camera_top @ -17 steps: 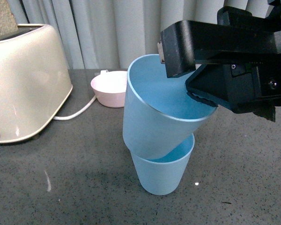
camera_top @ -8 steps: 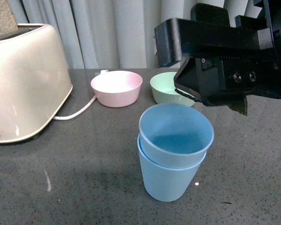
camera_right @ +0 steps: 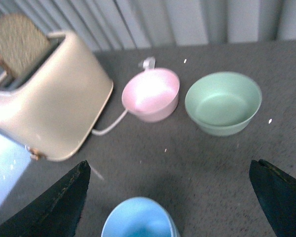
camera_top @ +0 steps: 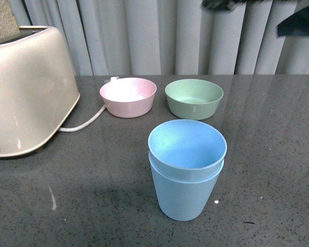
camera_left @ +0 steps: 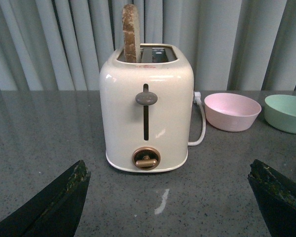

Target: Stack blue cups with both arms

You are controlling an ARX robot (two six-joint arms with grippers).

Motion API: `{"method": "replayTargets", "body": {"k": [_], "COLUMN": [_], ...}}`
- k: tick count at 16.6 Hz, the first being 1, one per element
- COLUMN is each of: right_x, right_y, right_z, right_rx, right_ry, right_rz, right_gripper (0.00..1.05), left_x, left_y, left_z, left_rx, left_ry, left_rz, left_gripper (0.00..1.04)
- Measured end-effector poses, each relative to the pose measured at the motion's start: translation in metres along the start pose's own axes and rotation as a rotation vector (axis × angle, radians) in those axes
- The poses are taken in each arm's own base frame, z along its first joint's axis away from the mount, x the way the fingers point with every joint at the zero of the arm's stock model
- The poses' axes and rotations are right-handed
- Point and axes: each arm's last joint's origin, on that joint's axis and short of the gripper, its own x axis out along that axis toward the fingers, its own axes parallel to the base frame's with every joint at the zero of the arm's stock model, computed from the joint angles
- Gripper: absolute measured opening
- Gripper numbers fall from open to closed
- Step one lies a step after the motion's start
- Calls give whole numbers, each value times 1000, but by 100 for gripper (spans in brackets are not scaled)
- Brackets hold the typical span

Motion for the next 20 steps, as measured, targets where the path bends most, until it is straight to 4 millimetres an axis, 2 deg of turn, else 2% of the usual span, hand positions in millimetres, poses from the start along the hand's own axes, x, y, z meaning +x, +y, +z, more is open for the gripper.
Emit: {"method": "replayTargets", "body": {"k": [5,7,10,11,12,13,14,15,18,19,20], "right_x": [-15,-43,-88,-101,-111,-124,-125,-127,-129,-129,-128], "right_y": [-13,-34,-59,-60,-64,-82,-82,-81,-80,-80,-81], "right_z": [8,-1,-35,-48,-64,-107,-122,-125,-124,-125,-130], "right_rx": [38,83,90,20,-59,-152,-185,-200,-210,-213,-216], "right_ry": [-85,-180,-368,-456,-467,-419,-414,-431,-451,-458,-451], "right_rz": [-23,-61,-146,-241,-338,-447,-427,-421,-421,-421,-422], "right_gripper": [98,98,98,92,81,57,44,35,24,16,4], "left_x": [0,0,0,0,0,0,0,0,0,0,0], "left_y": [0,0,0,0,0,0,0,0,0,0,0], "left_z": [0,0,0,0,0,0,0,0,0,0,0], "left_rx": [0,0,0,0,0,0,0,0,0,0,0], "left_ry": [0,0,0,0,0,0,0,0,0,0,0], "left_rz": [0,0,0,0,0,0,-1,0,-1,1,0], "left_gripper": [98,98,98,98,98,98,98,98,98,98,98]}}
